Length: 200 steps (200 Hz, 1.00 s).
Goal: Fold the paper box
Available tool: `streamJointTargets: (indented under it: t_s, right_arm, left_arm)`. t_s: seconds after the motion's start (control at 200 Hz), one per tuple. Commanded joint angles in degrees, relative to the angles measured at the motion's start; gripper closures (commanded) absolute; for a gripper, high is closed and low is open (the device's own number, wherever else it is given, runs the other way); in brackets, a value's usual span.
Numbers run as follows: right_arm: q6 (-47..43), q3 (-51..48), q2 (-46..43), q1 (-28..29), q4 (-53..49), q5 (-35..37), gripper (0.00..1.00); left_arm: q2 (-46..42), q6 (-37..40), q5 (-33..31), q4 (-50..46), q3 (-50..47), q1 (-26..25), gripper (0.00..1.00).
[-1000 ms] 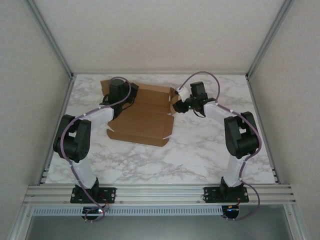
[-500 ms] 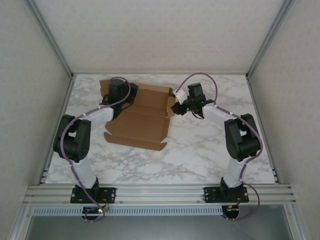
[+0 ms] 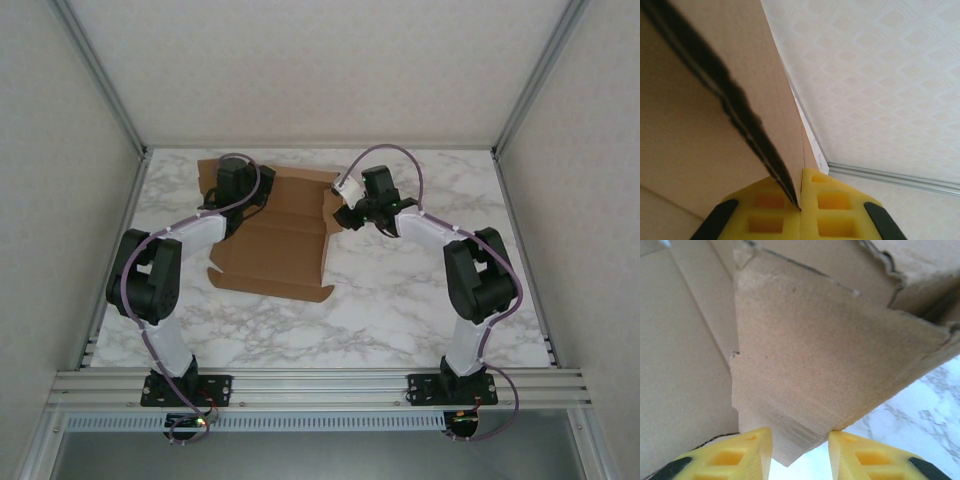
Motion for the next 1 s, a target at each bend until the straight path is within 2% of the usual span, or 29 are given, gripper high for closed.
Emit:
streamJointTargets:
  t_s: [0.0, 0.1, 0.335, 0.566, 0.846, 0.996]
  right_arm:
    - [3.12, 3.23, 2.17, 1.21, 5.67, 5.89, 0.64]
    - [4.65, 4.06, 3.41, 1.78, 6.76, 8.47, 0.64]
    - [10.36, 4.09, 3.19, 2.59, 10.59, 2.26, 0.70]
    - [13.13, 6.49, 4.00, 4.39, 9.15, -0.80, 0.70]
    - [13.21, 9.28, 6.62, 6.13, 7.04, 2.81, 0.68]
    - [12.12, 10.24, 7.78, 6.26, 5.19, 10.61, 0.66]
  left_arm:
    - [-0.09, 0.39, 5.98, 0.77, -1.16, -0.93, 1.00]
    - [-0.27, 0.38, 6.41, 1.38, -1.36, -0.97, 1.00]
    - [-0.54, 0.02, 7.17, 2.13, -1.54, -0.94, 1.00]
    - [-0.36, -0.40, 7.87, 2.88, -1.53, -0.96, 1.00]
    - [0.52, -2.70, 9.34, 3.64, -1.09, 0.25, 1.00]
    - [0.10, -2.37, 9.49, 3.04, -0.39, 0.53, 1.00]
